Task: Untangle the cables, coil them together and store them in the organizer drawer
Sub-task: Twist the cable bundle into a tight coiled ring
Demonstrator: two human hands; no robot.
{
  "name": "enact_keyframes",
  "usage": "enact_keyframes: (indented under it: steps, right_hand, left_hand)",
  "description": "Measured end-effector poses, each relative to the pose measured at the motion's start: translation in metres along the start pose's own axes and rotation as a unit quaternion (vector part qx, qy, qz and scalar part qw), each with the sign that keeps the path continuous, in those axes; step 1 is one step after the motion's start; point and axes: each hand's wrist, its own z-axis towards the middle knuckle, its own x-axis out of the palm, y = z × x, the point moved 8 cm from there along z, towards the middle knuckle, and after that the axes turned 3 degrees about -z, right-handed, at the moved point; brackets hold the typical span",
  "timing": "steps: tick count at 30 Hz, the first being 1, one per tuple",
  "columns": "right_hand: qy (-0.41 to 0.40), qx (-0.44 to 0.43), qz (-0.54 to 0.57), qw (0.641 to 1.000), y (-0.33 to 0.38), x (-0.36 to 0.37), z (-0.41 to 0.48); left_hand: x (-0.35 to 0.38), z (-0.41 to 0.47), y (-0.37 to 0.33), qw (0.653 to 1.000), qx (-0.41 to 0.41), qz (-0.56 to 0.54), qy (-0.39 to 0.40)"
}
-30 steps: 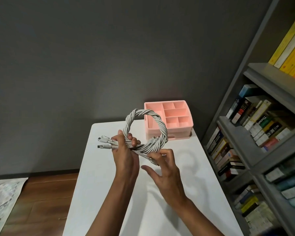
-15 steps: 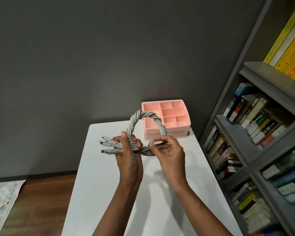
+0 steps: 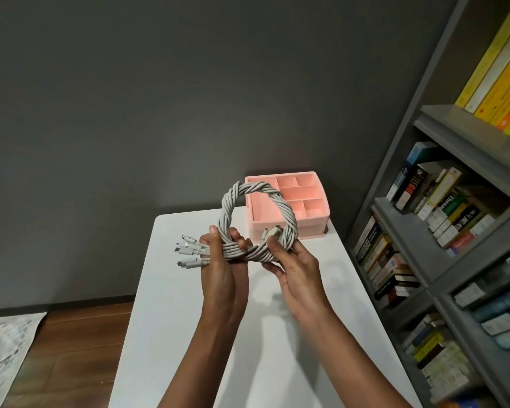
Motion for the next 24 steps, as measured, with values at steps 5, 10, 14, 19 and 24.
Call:
enact_keyframes:
  steps: [5,10,14,19,24]
  right_hand:
    - [-0.052,0.128,0.082,0.987,-0.016,-0.003,0.002]
    - [-0.061,0.056,0.076,0.994,-0.006,-0.007,0.005]
    - [-0.070,-0.044,-0.013,0.997,0.007,-0.010,0.000]
    - [-0.093,-0.062,-0.043,0.993,0.000,-0.010,-0.006]
    - [-0.122,-0.030,-0.066,0.990,-0.004,-0.020,-0.004]
  left_hand:
    - [0.011,-0.010,0.002,0.998,0.007,0.045,0.032]
    - [0.001,-0.015,-0.006,0.984,0.051,0.172,-0.018]
    - [-0.001,-0.018,-0.010,0.958,0.087,0.271,-0.028]
    - [0.003,-0.014,-0.010,0.970,0.052,0.228,-0.073]
    - [-0.003,-0.010,0.001,0.977,-0.005,0.198,-0.079]
